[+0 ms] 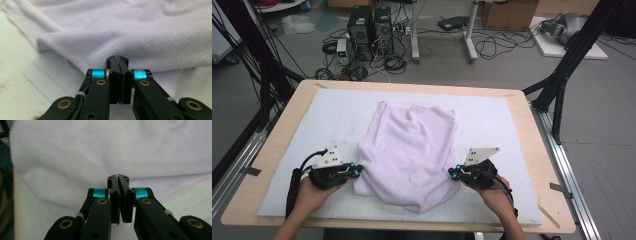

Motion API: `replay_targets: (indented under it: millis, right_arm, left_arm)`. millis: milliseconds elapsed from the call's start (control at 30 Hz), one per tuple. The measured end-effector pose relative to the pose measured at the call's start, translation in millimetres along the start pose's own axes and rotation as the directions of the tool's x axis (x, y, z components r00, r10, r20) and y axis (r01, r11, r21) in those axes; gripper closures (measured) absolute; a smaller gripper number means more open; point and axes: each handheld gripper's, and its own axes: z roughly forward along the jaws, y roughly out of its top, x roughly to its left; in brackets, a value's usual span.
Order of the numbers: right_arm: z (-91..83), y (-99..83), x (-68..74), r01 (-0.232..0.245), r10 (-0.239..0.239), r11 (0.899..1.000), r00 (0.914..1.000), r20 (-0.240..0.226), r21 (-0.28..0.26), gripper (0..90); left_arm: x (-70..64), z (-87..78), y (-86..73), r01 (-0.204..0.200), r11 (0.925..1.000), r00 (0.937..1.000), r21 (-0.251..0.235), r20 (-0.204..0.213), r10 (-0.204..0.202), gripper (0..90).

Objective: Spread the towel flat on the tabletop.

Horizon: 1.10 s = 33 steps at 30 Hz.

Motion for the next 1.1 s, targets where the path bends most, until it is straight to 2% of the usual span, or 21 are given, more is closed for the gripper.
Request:
replay_targets:
  millis: [100, 133, 167, 233, 333, 400, 467, 533, 567, 667, 700, 767, 867, 967, 1033, 1100]
  right_arm:
    - [1.5, 7.4, -19.8, -0.027, 0.028, 0.999, 0.9986, 0.044, -0.019, 88.6]
    - [3.8, 8.3, -27.3, -0.042, 0.044, 0.999, 0.9975, 0.055, -0.023, 88.6]
    - [7.2, 7.8, -34.3, -0.061, 0.062, 0.998, 0.9961, 0.063, -0.019, 88.7]
    - [17.7, 2.4, -46.7, -0.105, 0.104, 0.994, 0.9923, 0.068, 0.014, 88.6]
    - [33.6, -8.2, -57.3, -0.153, 0.149, 0.986, 0.9872, 0.058, 0.067, 88.3]
    - [34.1, -9.3, -57.4, -0.157, 0.154, 0.986, 0.9866, 0.054, 0.061, 87.3]
    - [27.0, -7.0, -54.3, -0.159, 0.157, 0.987, 0.9846, 0.077, 0.028, 79.9]
    - [17.7, -5.4, -50.4, -0.155, 0.155, 0.988, 0.9857, 0.066, -0.015, 72.1]
    - [13.0, -4.1, -46.5, -0.147, 0.148, 0.989, 0.9865, 0.07, -0.019, 70.6]
    - [1.7, 0.9, -28.3, -0.097, 0.099, 0.995, 0.9927, 0.07, -0.032, 65.0]
    - [-1.5, 1.7, -19.8, -0.058, 0.061, 0.997, 0.9965, 0.058, -0.06, 62.7]
    - [-4.7, 1.6, -8.2, -0.041, 0.045, 0.996, 0.9978, 0.049, -0.081, 57.5]
    - [-2.3, -1.0, 6.0, -0.033, 0.033, 0.994, 0.9994, 0.003, -0.109, 52.5]
    - [8.0, 0.2, 15.6, 0.0, -0.003, 0.995, 0.9995, -0.032, -0.095, 47.9]
    - [17.1, 2.5, 19.3, 0.021, -0.024, 0.998, 0.9991, -0.035, -0.067, 46.7]
    - [26.0, 4.8, 19.6, 0.029, -0.031, 0.998, 0.9986, -0.043, -0.051, 46.6]
  left_arm:
    - [15.2, 9.9, 11.1, 0.034, 0.9994, 0.9991, -0.002, -0.024, -0.034, 88.3]
    - [21.0, 14.9, 14.3, 0.037, 0.9992, 0.9986, 0.011, -0.039, -0.037, 88.2]
    - [27.1, 20.3, 16.8, 0.048, 0.9985, 0.9976, 0.025, -0.051, -0.047, 88.2]
    - [37.5, 29.1, 17.3, 0.093, 0.9955, 0.9934, 0.015, -0.068, -0.092, 88.2]
    - [48.2, 40.7, 13.3, 0.133, 0.9905, 0.9877, 0.034, -0.088, -0.13, 87.5]
    - [49.1, 40.3, 12.3, 0.139, 0.9895, 0.987, 0.04, -0.087, -0.135, 84.4]
    - [46.8, 33.6, 13.7, 0.136, 0.9905, 0.9863, 0.023, -0.097, -0.133, 74.6]
    - [43.4, 24.3, 15.3, 0.127, 0.9918, 0.9873, 0.011, -0.097, -0.126, 68.6]
    - [41.5, 19.7, 15.9, 0.117, 0.993, 0.9891, 0.017, -0.093, -0.115, 63.5]
    - [30.6, 4.4, 13.2, 0.086, 0.9963, 0.9933, 0.0, -0.078, -0.086, 57.1]
    - [27.6, 1.3, 12.0, 0.079, 0.9969, 0.9943, 0.001, -0.072, -0.079, 52.8]
    - [18.1, -5.7, 7.9, 0.065, 0.9978, 0.9951, -0.01, -0.074, -0.066, 49.9]
    - [4.0, -13.1, 2.6, 0.049, 0.9985, 0.9978, -0.024, -0.042, -0.05, 44.7]
    - [-10.9, -12.3, 1.0, 0.014, 0.9997, 0.9999, -0.022, 0.009, -0.014, 42.5]
    - [-18.0, -8.6, 0.7, -0.015, 0.9998, 0.9992, -0.015, 0.036, 0.015, 42.0]
    - [-21.4, 0.4, -0.4, -0.032, 0.9994, 0.9976, 0.012, 0.062, 0.031, 42.1]
